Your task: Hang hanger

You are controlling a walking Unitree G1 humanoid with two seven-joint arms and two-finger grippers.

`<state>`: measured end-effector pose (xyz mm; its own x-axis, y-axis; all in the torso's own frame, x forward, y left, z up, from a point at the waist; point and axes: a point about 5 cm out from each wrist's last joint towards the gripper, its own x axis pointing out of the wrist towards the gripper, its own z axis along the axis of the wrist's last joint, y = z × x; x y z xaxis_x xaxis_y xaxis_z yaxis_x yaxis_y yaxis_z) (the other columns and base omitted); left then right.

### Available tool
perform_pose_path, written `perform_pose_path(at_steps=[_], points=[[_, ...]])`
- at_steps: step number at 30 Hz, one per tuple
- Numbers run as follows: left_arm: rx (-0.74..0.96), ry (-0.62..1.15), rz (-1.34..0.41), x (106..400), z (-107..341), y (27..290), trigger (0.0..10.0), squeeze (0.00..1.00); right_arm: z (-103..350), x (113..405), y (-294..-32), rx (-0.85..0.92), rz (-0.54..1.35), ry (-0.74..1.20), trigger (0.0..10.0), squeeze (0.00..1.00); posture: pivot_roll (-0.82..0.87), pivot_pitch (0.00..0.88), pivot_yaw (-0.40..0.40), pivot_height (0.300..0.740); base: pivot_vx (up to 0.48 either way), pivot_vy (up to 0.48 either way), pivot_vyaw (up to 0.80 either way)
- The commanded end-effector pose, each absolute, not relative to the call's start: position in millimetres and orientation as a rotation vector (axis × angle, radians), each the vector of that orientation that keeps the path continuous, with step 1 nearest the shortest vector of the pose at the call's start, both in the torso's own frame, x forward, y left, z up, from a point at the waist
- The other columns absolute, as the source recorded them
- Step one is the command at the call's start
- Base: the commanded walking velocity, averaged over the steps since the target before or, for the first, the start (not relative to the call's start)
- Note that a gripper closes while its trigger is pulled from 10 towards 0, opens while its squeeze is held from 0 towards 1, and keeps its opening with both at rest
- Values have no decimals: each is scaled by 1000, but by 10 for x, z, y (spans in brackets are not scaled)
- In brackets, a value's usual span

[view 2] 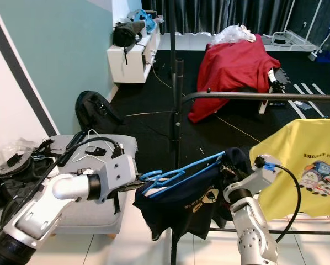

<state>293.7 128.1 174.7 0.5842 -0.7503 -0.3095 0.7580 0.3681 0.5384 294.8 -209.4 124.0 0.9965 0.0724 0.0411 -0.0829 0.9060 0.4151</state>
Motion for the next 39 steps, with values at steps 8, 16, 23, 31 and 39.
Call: perform_pose_path(at_steps=[8, 16, 23, 31, 39], points=[[278, -155, -816, 3117, 2183, 1172, 0, 0, 1030, 2667, -1394, -169, 682, 40, 0, 0, -92, 72, 8, 735, 0, 0, 0], [130, -282, -855, 3090, 2435, 971, 0, 0, 916, 2608, -1250, -220, 788, 87, 0, 0, -92, 76, 15, 735, 0, 0, 0], [199, -261, -920, 3019, 2374, 899, 0, 0, 1004, 2683, -1284, -189, 703, 42, 0, 0, -96, 78, 15, 735, 0, 0, 0], [211, -230, -853, 3047, 2352, 1049, 0, 0, 1110, 2887, -1708, 153, 286, -33, 10000, 0, -88, 77, 12, 735, 0, 0, 0], [247, -205, -784, 3089, 2325, 1124, 0, 0, 1045, 2882, -1888, 242, 162, -17, 10000, 0, -89, 81, 16, 735, 0, 0, 0]])
